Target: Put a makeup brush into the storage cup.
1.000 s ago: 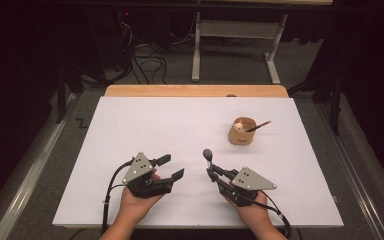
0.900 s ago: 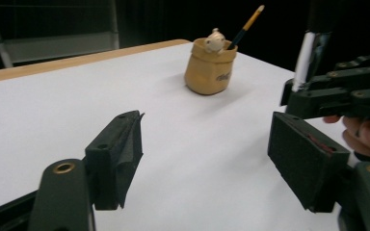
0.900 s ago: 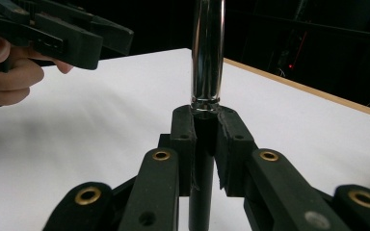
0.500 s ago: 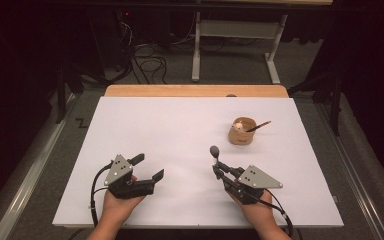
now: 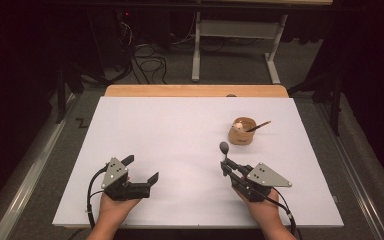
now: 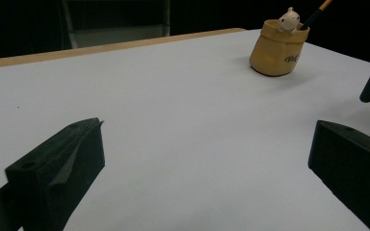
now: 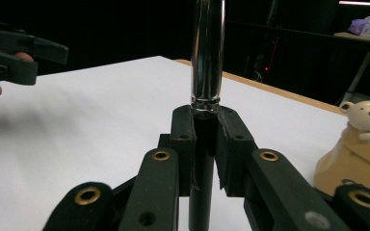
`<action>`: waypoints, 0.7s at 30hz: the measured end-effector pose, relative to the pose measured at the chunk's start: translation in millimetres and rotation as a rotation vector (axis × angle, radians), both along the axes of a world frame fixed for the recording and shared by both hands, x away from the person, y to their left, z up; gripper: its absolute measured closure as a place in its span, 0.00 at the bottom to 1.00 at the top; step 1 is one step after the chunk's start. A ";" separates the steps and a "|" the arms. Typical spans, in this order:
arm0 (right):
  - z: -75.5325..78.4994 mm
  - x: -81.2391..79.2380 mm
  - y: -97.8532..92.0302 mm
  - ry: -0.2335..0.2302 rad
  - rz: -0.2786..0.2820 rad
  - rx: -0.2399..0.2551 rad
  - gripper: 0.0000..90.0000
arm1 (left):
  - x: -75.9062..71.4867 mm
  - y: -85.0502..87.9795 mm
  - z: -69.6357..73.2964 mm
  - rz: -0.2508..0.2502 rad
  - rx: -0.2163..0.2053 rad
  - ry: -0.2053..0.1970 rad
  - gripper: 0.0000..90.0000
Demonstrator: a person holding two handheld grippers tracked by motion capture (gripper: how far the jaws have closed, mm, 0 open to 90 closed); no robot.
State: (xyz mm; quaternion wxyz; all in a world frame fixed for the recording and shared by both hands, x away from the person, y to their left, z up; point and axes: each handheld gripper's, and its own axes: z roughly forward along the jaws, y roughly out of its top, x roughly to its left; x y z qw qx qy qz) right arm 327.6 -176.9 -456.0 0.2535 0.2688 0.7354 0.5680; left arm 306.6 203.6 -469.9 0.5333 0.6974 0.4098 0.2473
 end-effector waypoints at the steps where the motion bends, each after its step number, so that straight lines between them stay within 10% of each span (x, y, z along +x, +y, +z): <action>1: 0.5 0.2 -1.6 -0.003 -0.008 -0.003 0.90 | -0.3 0.4 -0.3 0.003 0.001 -0.002 0.00; 21: 2.2 11.6 -30.0 -0.012 -0.107 0.031 0.90 | -3.5 -0.6 -4.8 -0.029 -0.007 -0.004 0.00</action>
